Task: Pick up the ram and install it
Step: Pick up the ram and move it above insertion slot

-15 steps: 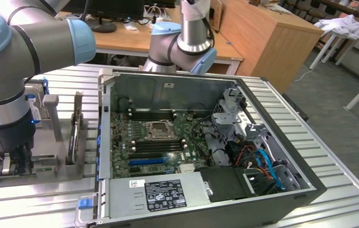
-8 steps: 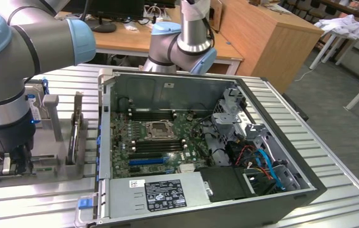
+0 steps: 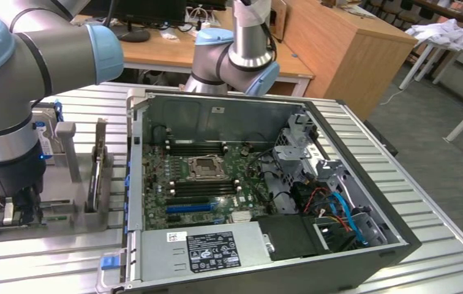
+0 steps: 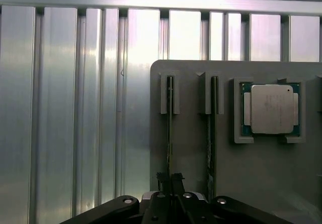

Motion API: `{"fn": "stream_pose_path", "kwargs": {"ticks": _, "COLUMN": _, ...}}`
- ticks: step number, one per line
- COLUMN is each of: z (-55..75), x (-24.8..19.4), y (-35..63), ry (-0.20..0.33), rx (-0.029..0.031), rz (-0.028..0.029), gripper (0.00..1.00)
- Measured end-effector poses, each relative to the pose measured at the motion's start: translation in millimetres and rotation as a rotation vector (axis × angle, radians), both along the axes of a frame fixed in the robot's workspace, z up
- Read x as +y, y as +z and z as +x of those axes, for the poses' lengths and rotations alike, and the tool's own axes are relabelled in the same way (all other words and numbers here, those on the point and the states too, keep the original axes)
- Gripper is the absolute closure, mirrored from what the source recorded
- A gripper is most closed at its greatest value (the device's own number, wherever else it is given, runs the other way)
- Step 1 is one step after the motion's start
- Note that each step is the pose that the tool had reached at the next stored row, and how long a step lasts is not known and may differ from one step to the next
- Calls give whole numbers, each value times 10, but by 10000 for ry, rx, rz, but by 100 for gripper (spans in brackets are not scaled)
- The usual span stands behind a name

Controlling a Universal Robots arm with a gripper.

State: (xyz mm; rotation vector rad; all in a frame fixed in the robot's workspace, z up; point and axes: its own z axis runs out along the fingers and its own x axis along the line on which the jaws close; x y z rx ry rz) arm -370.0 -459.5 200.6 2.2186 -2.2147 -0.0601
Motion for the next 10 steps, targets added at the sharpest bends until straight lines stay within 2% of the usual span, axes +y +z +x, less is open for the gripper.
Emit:
{"fn": "stream_pose_path", "kwargs": {"ticks": 5, "z": 1, "x": 0, "y": 2, "ry": 0, "rx": -2, "rz": 1, "gripper": 88}}
{"fn": "stream_pose_path", "kwargs": {"ticks": 6, "z": 0, "x": 0, "y": 59, "ry": 0, "rx": 0, "rz": 0, "gripper": 88}}
{"fn": "stream_pose_path", "kwargs": {"ticks": 10, "z": 0, "x": 0, "y": 116, "ry": 0, "rx": 0, "rz": 0, "gripper": 88}}
